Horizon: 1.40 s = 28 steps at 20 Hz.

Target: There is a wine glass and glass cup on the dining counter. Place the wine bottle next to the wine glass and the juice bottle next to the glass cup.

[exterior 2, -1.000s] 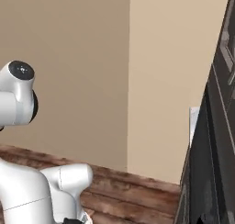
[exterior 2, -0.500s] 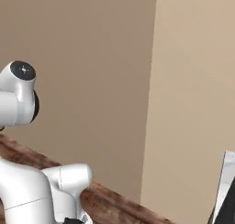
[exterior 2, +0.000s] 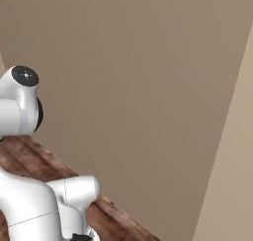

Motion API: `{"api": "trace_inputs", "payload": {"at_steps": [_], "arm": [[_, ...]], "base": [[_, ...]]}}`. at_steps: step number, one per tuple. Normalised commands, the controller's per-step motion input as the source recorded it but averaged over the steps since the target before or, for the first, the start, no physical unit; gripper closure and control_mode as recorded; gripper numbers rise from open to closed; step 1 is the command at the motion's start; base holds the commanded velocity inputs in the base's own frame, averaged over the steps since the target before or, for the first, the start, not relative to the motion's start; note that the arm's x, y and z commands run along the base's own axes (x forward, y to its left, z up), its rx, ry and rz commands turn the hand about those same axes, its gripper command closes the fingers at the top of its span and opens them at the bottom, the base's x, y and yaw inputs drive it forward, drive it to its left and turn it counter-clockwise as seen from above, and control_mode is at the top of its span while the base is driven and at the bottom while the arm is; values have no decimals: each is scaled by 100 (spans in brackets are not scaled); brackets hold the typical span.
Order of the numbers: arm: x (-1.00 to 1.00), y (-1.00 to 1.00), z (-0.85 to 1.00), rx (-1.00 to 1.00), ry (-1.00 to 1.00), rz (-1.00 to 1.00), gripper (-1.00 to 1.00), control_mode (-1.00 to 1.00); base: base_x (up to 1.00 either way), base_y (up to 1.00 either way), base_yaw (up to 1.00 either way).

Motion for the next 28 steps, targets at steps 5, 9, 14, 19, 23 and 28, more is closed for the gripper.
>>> {"api": "trace_inputs", "payload": {"at_steps": [5, 9, 14, 19, 23, 28], "arm": [[0, 0, 0, 0, 0, 0, 100, 100], [0, 0, 0, 0, 0, 0, 100, 100], [0, 0, 0, 0, 0, 0, 100, 100], [0, 0, 0, 0, 0, 0, 100, 100], [0, 0, 0, 0, 0, 0, 100, 100], [0, 0, 0, 0, 0, 0, 100, 100]], "base": [[42, 100, 19], [63, 100, 5], [80, 98, 12], [66, 66, 44], [53, 40, 56], [82, 14, 47]]}}
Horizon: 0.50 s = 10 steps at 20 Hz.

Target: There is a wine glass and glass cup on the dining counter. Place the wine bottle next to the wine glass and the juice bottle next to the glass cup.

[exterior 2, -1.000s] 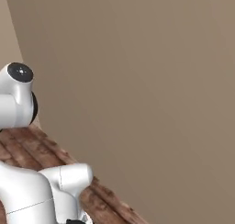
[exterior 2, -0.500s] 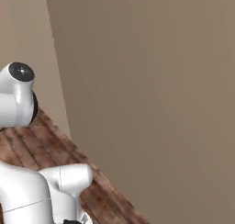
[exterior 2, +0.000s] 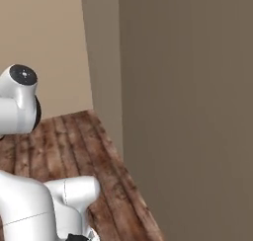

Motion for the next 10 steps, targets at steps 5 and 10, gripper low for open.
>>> {"api": "trace_inputs", "payload": {"at_steps": [5, 10], "arm": [[0, 0, 0, 0, 0, 0, 100, 100], [0, 0, 0, 0, 0, 0, 100, 100]], "base": [[99, 0, 35], [99, 5, 30]]}}
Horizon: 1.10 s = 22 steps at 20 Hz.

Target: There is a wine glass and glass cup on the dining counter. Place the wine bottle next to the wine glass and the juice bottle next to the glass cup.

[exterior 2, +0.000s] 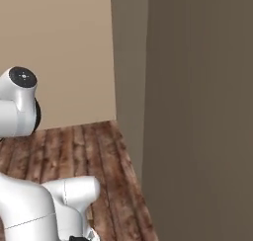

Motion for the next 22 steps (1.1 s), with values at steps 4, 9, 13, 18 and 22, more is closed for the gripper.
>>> {"api": "trace_inputs", "payload": {"at_steps": [4, 9, 13, 18, 22], "arm": [[0, 0, 0, 0, 0, 0, 100, 100], [0, 0, 0, 0, 0, 0, 100, 100], [0, 0, 0, 0, 0, 0, 100, 100], [0, 0, 0, 0, 0, 0, 100, 100], [0, 0, 0, 0, 0, 0, 100, 100]], "base": [[73, 43, 41], [67, 56, 44], [69, 34, 48], [68, 16, 58], [71, 10, 61]]}}
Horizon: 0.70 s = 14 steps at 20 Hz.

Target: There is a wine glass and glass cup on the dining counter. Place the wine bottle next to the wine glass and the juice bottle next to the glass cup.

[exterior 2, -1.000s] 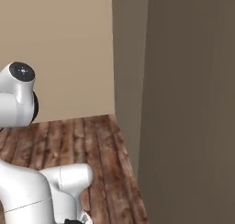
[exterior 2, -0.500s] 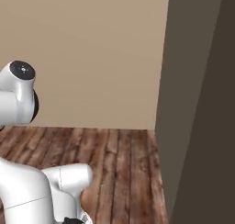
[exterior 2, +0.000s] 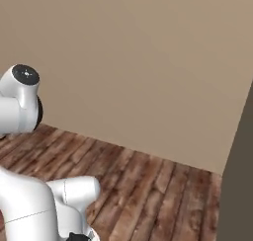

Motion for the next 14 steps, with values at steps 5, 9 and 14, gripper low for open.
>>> {"api": "trace_inputs", "payload": {"at_steps": [5, 9, 14], "arm": [[0, 0, 0, 0, 0, 0, 100, 100], [0, 0, 0, 0, 0, 0, 100, 100], [0, 0, 0, 0, 0, 0, 100, 100]], "base": [[77, 5, 60], [85, 2, 57], [93, 7, 54]]}}
